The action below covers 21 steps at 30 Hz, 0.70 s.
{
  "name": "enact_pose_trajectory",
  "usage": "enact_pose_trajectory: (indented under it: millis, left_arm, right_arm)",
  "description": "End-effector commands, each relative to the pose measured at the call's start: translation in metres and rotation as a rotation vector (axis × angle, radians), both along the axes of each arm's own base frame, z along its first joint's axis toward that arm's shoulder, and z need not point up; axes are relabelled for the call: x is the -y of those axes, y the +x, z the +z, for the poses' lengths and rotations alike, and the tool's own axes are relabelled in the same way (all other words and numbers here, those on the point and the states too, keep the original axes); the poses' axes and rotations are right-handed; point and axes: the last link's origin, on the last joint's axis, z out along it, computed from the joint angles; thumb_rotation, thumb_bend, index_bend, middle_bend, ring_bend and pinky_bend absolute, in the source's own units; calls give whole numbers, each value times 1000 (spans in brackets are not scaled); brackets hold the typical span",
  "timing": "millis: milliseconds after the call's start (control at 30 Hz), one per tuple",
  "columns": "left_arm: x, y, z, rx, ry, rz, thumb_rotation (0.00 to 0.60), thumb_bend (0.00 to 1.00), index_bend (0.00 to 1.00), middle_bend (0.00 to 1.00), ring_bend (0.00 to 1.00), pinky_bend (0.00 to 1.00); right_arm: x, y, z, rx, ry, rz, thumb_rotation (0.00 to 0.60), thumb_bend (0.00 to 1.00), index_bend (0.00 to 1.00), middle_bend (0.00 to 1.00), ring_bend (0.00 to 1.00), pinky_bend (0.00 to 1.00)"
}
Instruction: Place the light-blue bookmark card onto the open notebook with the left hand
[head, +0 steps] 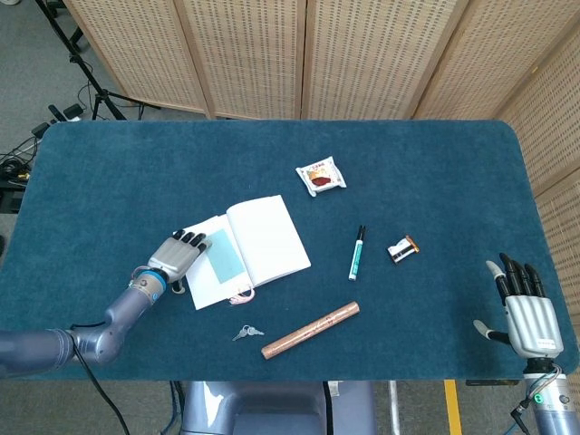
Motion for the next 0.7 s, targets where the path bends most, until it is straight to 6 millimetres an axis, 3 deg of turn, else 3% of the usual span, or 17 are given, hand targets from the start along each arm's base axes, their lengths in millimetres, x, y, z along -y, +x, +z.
enact_pose_trajectory:
  millis: [33, 700]
  left_arm:
    - [0, 0, -1, 0, -2, 1, 600, 148, 72, 0, 0, 0]
    - [-2, 10, -10, 13, -10, -25, 600, 151, 67, 0, 0, 0]
  right_arm:
    - [0, 0, 0, 0, 0, 1, 600, 156, 69, 0, 0, 3]
    - [-2, 4, -1, -3, -1, 23, 600, 156, 69, 0, 0, 3]
